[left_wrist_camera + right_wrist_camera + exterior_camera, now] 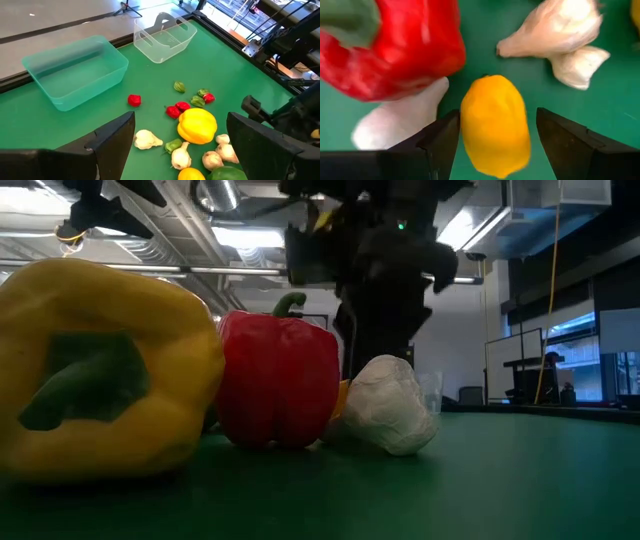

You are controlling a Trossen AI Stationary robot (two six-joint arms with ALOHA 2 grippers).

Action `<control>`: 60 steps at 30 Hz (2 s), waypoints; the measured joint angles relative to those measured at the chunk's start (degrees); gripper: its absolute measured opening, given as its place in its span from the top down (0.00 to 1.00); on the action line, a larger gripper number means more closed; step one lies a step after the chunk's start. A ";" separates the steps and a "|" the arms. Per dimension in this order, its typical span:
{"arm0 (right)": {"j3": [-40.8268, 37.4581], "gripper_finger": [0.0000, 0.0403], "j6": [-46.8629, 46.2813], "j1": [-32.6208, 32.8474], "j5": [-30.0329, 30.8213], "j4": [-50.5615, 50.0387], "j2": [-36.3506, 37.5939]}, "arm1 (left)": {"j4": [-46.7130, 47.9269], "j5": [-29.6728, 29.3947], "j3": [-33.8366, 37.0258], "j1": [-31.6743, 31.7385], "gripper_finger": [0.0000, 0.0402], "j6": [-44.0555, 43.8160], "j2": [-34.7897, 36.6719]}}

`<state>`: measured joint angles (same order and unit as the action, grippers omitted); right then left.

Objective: Sort produce into baskets
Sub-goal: Put the lemon into the black bin

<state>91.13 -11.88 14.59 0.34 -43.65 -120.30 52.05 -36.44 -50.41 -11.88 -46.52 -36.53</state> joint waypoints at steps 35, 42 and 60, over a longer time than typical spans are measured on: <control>2.56 0.64 -6.40 1.29 -1.20 -8.87 2.01 | 0.09 -0.23 0.01 -0.01 0.23 0.37 0.00; 3.86 0.64 -10.52 3.40 -0.29 -12.95 8.16 | 0.07 -0.23 0.00 -0.01 0.23 0.14 0.00; 3.87 0.64 -54.07 31.78 2.72 -25.63 17.40 | 0.07 -0.21 0.02 -0.02 0.23 0.09 0.00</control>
<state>95.00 -65.95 46.37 3.06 -69.28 -102.89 52.12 -36.65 -50.39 -11.90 -46.44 -36.53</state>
